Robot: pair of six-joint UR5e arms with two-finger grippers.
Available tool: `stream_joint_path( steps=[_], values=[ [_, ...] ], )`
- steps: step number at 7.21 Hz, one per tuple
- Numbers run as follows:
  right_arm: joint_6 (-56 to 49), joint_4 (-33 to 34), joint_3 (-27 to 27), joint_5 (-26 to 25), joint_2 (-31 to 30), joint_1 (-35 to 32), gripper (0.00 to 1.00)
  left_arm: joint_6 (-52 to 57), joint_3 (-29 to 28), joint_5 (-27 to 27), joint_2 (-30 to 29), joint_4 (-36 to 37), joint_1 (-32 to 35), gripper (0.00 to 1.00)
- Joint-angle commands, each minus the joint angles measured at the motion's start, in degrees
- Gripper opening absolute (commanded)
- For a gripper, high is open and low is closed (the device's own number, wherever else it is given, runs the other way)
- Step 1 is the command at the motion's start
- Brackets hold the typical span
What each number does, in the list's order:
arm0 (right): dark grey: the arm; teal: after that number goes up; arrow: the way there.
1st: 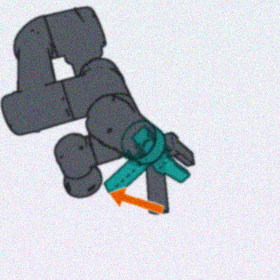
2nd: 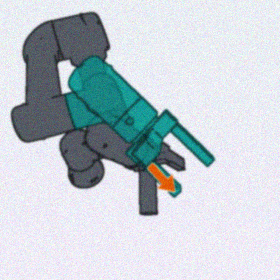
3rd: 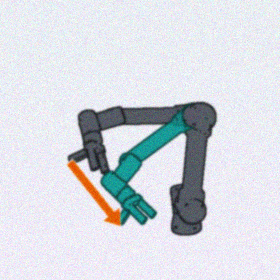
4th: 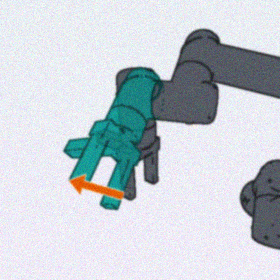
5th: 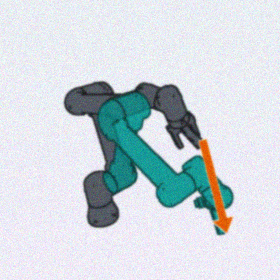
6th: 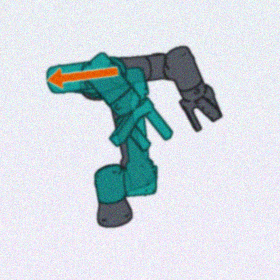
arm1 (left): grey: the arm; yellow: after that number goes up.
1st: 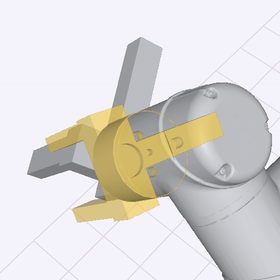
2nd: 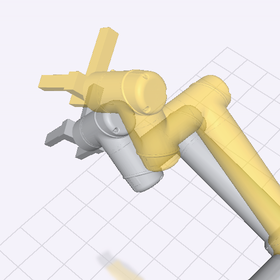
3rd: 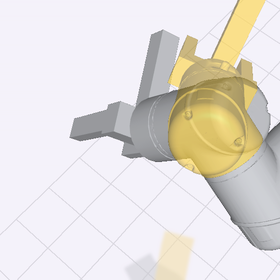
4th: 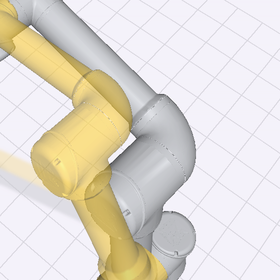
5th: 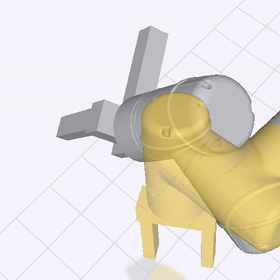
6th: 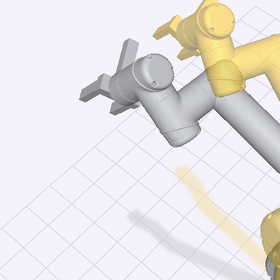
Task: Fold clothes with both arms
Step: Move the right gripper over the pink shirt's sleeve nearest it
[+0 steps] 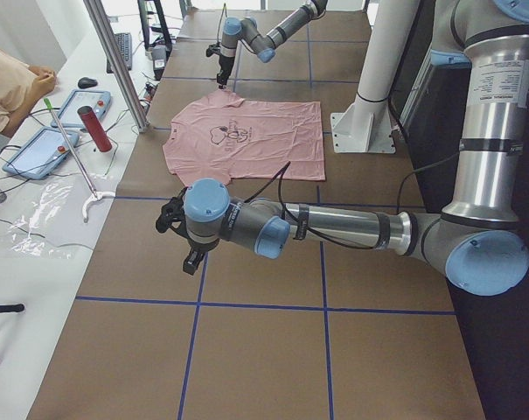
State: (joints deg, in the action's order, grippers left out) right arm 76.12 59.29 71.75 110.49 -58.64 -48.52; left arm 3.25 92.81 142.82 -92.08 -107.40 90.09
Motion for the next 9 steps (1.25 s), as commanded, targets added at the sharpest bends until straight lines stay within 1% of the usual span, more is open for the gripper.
stream_joint_path(
  steps=[1,2,3,4,5,7,8,9],
  values=[
    [0.0,0.3,-0.1,0.0,0.0,0.1,0.37,0.0,0.1,0.0,0.1,0.0,0.0,1.00],
    [0.0,0.3,-0.2,0.0,-0.2,0.2,0.22,0.0,0.3,0.0,0.0,0.0,0.0,1.00],
    [0.0,0.4,-0.2,0.0,-0.2,0.2,0.21,0.0,0.3,0.1,0.0,0.0,0.0,1.00],
    [0.0,0.4,-0.2,0.0,-0.2,0.2,0.12,0.0,0.3,0.1,0.0,0.0,0.0,1.00],
    [0.0,0.4,-0.1,0.3,0.0,0.2,0.00,0.0,0.3,0.1,0.0,0.0,0.0,1.00],
    [0.1,0.7,0.5,0.4,1.3,0.4,0.00,0.0,0.4,0.1,0.0,0.0,0.0,1.00],
    [0.5,3.3,0.4,0.4,5.3,0.7,0.00,0.0,0.4,0.1,0.0,0.0,0.0,1.00],
    [2.2,5.4,0.3,0.1,8.7,2.6,0.00,0.0,0.4,0.1,0.0,0.0,0.0,1.00]
  ],
)
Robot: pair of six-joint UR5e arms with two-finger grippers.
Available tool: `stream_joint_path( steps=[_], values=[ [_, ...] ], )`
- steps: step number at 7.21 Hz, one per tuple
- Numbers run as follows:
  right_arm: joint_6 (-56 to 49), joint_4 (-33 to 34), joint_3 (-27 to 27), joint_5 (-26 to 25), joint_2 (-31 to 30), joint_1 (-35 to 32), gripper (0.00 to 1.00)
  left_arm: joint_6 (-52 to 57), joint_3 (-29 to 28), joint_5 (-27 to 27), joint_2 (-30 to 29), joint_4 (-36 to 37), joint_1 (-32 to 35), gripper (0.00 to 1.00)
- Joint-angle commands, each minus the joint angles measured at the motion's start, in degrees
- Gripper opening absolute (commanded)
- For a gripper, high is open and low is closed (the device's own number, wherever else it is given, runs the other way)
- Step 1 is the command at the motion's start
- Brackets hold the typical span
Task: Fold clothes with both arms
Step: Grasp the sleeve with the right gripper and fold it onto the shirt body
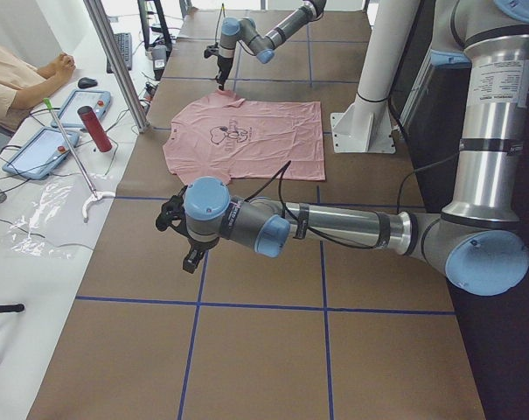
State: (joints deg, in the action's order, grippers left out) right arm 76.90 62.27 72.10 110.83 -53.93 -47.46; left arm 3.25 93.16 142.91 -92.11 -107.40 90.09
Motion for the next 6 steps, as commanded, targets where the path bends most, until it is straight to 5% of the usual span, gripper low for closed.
stream_joint_path(
  steps=[1,6],
  values=[
    [6.4,2.8,-0.6,-0.5,6.3,2.4,0.00,0.0,0.1,0.0,0.0,0.0,0.0,1.00],
    [6.9,2.2,-11.9,-5.1,15.2,3.2,0.00,-0.1,0.6,1.6,0.0,0.0,0.0,1.00]
  ],
)
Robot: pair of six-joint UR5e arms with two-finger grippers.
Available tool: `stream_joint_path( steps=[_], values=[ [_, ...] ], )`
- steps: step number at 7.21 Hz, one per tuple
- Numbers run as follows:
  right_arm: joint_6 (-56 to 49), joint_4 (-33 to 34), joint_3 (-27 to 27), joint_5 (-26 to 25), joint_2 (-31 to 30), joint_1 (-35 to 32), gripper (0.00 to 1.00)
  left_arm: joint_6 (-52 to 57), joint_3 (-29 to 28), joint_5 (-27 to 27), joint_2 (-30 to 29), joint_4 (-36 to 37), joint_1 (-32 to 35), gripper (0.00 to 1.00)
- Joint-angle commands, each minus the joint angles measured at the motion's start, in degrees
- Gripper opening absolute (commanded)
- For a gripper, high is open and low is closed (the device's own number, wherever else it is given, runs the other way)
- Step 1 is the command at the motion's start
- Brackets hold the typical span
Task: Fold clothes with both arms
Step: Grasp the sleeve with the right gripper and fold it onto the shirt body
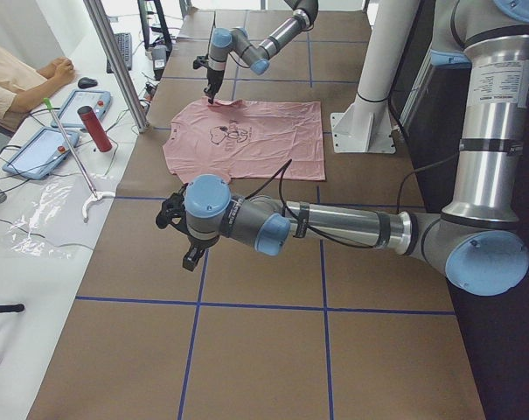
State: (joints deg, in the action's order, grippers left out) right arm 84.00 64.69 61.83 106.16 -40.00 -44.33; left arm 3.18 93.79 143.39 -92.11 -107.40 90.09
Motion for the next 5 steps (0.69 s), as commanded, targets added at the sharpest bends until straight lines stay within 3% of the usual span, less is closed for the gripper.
stream_joint_path(
  steps=[1,2,4,5],
  values=[
    [-0.9,-0.4,-1.5,-2.1,1.2,0.8,0.99,0.0,0.0,1.2,0.0,0.0,0.0,1.00],
    [-4.0,-0.4,-1.2,-3.1,1.2,1.6,1.00,-4.4,0.1,2.8,-0.3,-0.5,-0.2,1.00],
    [-8.9,0.3,2.8,-2.5,0.4,1.6,1.00,-14.7,-0.5,2.9,-0.4,-10.9,-3.4,1.00],
    [-8.6,0.1,8.4,-2.5,-3.7,1.7,1.00,-21.7,-0.5,2.9,-1.2,-15.9,-8.8,1.00]
  ],
)
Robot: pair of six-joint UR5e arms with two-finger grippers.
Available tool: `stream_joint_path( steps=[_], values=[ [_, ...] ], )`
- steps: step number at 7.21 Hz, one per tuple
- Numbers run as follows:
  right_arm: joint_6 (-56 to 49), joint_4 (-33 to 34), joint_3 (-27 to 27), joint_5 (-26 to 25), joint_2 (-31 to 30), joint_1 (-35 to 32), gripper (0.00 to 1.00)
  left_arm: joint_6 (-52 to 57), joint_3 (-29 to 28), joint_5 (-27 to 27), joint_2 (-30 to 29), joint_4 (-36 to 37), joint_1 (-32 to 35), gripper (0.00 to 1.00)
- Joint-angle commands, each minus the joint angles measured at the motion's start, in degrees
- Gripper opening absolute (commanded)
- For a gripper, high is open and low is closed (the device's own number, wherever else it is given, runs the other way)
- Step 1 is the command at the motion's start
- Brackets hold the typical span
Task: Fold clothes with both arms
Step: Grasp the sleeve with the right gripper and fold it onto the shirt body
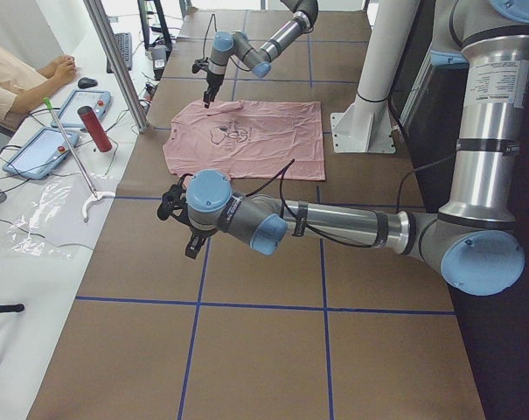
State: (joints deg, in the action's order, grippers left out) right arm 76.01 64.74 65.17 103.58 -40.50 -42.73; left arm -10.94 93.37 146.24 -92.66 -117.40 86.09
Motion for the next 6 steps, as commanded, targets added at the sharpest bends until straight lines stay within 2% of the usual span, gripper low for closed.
stream_joint_path(
  steps=[1,2,3,4,5,6],
  values=[
    [-0.6,0.2,13.8,0.3,-9.3,0.2,1.00,-16.6,-0.6,-0.1,-4.7,-7.3,-8.3,1.00],
    [-0.6,0.2,18.9,0.4,-13.3,0.1,1.00,-24.1,-2.1,-1.0,-8.8,-7.6,-15.6,1.00],
    [-0.7,0.2,24.2,0.7,-17.5,0.2,1.00,-32.2,-2.3,-8.6,-11.2,-7.6,-19.8,1.00],
    [-0.7,0.2,29.1,3.5,-21.2,0.1,1.00,-35.5,-2.2,-11.7,-12.2,-7.5,-22.9,1.00],
    [-0.8,0.1,33.8,6.6,-24.1,0.1,1.00,-36.1,-2.3,-11.8,-13.0,-7.1,-23.0,1.00],
    [-0.9,1.1,37.4,7.5,-24.7,0.0,1.00,-35.9,-5.8,-11.8,-13.6,-7.7,-23.0,1.00]
  ],
)
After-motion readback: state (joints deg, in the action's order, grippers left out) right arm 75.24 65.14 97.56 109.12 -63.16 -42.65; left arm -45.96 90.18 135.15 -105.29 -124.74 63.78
